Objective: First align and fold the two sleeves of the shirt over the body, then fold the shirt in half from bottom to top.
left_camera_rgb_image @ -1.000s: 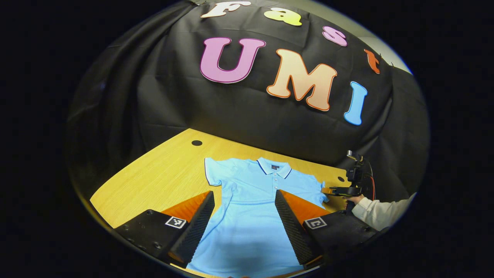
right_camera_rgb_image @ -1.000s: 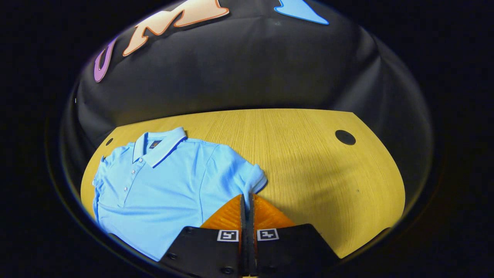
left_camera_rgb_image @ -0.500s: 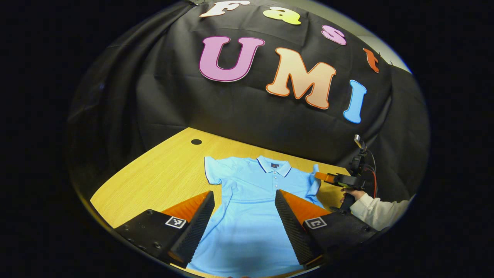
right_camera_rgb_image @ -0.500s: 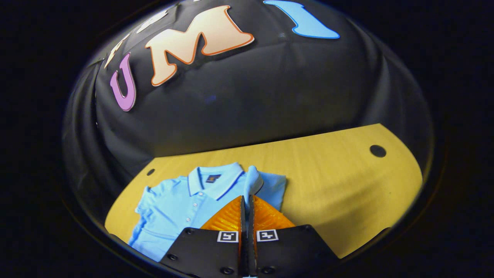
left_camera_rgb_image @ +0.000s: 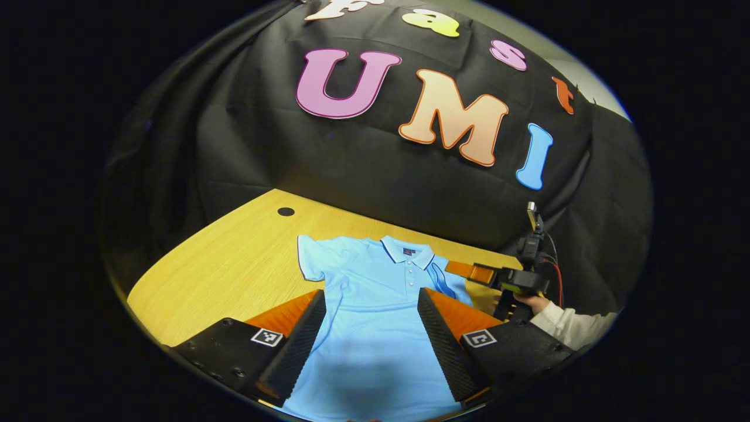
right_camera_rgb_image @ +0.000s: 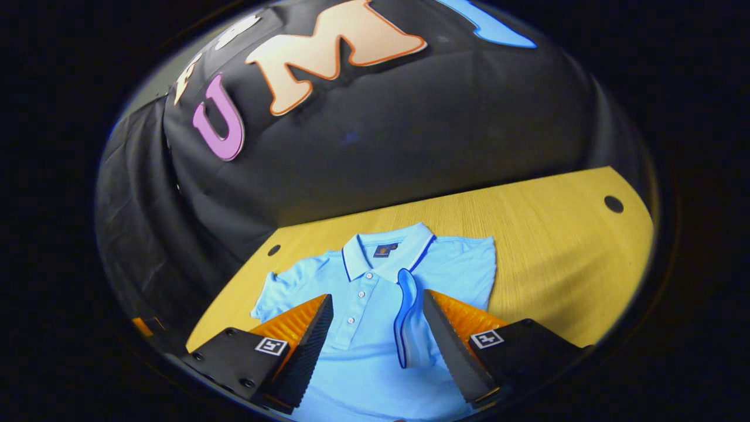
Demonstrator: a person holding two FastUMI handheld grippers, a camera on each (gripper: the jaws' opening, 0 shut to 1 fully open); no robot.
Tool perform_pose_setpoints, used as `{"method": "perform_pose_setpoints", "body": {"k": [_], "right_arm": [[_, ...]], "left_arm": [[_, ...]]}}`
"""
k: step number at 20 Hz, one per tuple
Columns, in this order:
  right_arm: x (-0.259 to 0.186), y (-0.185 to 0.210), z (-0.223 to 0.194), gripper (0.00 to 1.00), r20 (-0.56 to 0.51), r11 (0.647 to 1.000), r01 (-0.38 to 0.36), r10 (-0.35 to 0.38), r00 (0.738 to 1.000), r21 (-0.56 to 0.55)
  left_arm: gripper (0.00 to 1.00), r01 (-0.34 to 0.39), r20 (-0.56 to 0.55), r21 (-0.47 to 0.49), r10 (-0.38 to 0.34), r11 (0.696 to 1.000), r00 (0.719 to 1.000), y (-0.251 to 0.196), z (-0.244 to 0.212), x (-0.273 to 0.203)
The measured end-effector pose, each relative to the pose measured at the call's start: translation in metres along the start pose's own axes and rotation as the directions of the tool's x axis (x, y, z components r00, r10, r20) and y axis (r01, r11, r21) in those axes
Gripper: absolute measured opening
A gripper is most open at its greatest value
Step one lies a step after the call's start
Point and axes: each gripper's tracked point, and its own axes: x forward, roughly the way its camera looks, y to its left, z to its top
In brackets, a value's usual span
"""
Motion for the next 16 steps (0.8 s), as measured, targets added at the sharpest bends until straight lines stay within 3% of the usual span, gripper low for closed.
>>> {"method": "perform_pose_setpoints", "body": {"k": [8,16], "right_arm": [[-0.101,0.006,-0.021,0.97,0.061,0.993,0.111,-0.108,0.992,-0.044],[-0.189,0.004,-0.065,0.97,0.056,0.962,0.264,-0.268,0.962,0.068]], "left_arm": [[0.95,0.063,-0.055,0.094,-0.058,0.994,0.997,0.041,0.004,0.084],[0.95,0.057,-0.108,0.146,-0.042,0.988,0.993,0.092,-0.004,0.181]]}}
